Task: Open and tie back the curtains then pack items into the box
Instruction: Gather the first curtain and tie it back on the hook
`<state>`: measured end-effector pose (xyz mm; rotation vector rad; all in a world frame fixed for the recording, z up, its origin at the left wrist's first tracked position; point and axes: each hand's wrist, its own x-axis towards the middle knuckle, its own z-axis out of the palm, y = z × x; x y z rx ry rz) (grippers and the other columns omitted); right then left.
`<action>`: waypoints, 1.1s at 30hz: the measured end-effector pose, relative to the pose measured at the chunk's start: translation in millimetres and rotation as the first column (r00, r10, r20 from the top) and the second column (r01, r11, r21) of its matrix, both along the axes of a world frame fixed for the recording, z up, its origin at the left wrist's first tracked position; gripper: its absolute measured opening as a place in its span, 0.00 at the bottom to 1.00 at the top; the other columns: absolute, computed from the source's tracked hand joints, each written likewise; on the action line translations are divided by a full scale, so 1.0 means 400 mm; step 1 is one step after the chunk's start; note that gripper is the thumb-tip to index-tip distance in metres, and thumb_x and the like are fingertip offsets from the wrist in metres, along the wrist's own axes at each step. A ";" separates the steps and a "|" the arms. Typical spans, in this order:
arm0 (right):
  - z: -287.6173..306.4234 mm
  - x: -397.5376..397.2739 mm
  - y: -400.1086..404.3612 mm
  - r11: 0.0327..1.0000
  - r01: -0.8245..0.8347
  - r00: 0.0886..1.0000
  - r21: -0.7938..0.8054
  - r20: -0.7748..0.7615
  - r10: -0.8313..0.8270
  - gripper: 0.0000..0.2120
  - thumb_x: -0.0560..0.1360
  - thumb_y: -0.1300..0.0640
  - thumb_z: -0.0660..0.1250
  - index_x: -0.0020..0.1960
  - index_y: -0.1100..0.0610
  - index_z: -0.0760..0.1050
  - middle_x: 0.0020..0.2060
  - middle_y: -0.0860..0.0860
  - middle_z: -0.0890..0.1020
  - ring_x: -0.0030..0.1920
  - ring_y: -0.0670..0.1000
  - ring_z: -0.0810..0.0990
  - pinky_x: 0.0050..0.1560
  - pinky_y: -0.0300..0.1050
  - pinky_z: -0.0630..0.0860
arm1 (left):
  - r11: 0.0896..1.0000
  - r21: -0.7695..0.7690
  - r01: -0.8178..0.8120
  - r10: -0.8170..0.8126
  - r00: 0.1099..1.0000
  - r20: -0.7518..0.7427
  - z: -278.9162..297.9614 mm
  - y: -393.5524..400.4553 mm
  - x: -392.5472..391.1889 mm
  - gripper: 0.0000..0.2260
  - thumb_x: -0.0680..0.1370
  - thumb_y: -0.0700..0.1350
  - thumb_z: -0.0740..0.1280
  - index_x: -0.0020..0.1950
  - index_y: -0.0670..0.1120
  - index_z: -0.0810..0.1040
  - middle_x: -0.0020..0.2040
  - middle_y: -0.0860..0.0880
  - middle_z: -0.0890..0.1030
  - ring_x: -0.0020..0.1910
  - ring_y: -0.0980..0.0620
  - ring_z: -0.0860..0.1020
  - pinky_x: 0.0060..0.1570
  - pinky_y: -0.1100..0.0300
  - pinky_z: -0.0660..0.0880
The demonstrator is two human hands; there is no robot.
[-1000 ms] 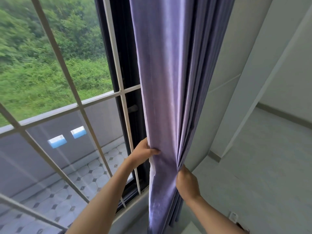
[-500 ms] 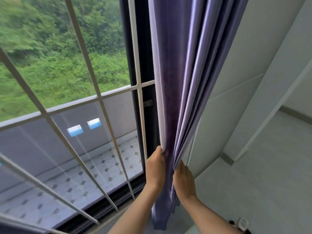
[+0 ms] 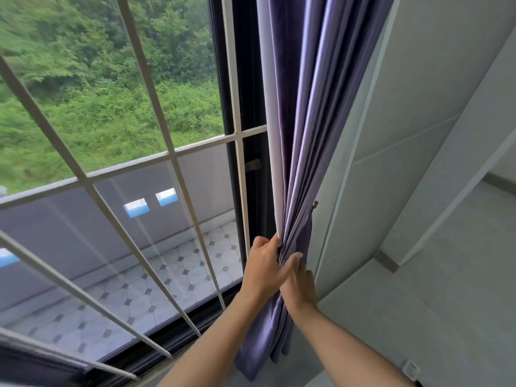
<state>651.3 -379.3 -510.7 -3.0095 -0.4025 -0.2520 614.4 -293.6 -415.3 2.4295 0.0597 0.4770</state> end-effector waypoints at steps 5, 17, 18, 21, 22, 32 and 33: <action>0.011 0.011 -0.010 0.973 -0.159 0.981 0.169 -0.083 0.175 0.33 0.69 0.59 0.72 0.69 0.63 0.62 0.47 0.59 0.79 0.40 0.58 0.81 0.35 0.53 0.79 | 0.984 0.041 -0.172 0.174 0.984 -0.045 0.011 0.008 0.041 0.15 0.79 0.52 0.63 0.42 0.41 0.75 0.37 0.47 0.74 0.35 0.50 0.71 0.33 0.58 0.71; 0.175 0.117 -0.065 0.544 0.136 0.897 0.828 -0.336 0.287 0.21 0.75 0.56 0.70 0.65 0.51 0.68 0.53 0.46 0.80 0.54 0.48 0.80 0.46 0.33 0.74 | 0.993 -0.018 -0.117 0.117 0.993 -0.015 -0.002 0.055 0.075 0.14 0.77 0.48 0.67 0.35 0.42 0.74 0.26 0.49 0.72 0.26 0.49 0.66 0.27 0.59 0.60; 0.175 0.119 -0.065 0.582 0.109 0.914 0.806 -0.311 0.260 0.15 0.76 0.57 0.69 0.61 0.52 0.70 0.49 0.46 0.80 0.51 0.48 0.80 0.42 0.30 0.72 | 0.989 0.008 -0.149 0.149 0.989 -0.007 -0.004 0.052 0.075 0.13 0.77 0.47 0.67 0.37 0.42 0.74 0.27 0.49 0.72 0.26 0.50 0.66 0.26 0.59 0.61; 0.167 0.110 -0.054 0.602 0.045 0.947 0.797 -0.226 0.229 0.06 0.78 0.56 0.65 0.52 0.53 0.70 0.42 0.49 0.80 0.43 0.46 0.80 0.39 0.35 0.71 | 0.986 -0.007 -0.164 0.164 0.986 -0.011 -0.026 0.024 0.064 0.07 0.77 0.41 0.65 0.41 0.42 0.69 0.33 0.47 0.74 0.29 0.48 0.71 0.27 0.54 0.68; 0.164 0.106 -0.048 0.616 0.033 0.954 0.787 -0.208 0.216 0.05 0.78 0.55 0.64 0.51 0.54 0.70 0.41 0.50 0.79 0.41 0.44 0.79 0.39 0.35 0.71 | 0.985 -0.046 -0.167 0.166 0.986 -0.025 -0.033 0.015 0.060 0.06 0.77 0.39 0.64 0.42 0.43 0.67 0.35 0.47 0.74 0.31 0.47 0.72 0.29 0.51 0.70; 0.097 0.106 -0.053 0.721 0.021 0.978 0.693 -0.162 0.128 0.12 0.79 0.53 0.61 0.60 0.56 0.67 0.48 0.54 0.80 0.46 0.53 0.82 0.40 0.45 0.78 | 0.962 -0.082 -0.262 0.261 0.965 -0.014 -0.077 0.008 0.081 0.06 0.76 0.40 0.65 0.42 0.43 0.69 0.35 0.46 0.72 0.35 0.48 0.69 0.28 0.60 0.65; 0.102 0.114 -0.048 0.725 0.038 0.981 0.687 -0.163 0.103 0.12 0.80 0.53 0.61 0.60 0.57 0.67 0.48 0.55 0.80 0.46 0.55 0.81 0.40 0.46 0.78 | 0.959 -0.071 -0.276 0.274 0.961 -0.035 -0.078 0.010 0.100 0.06 0.76 0.41 0.65 0.43 0.44 0.69 0.35 0.45 0.74 0.34 0.47 0.70 0.28 0.57 0.66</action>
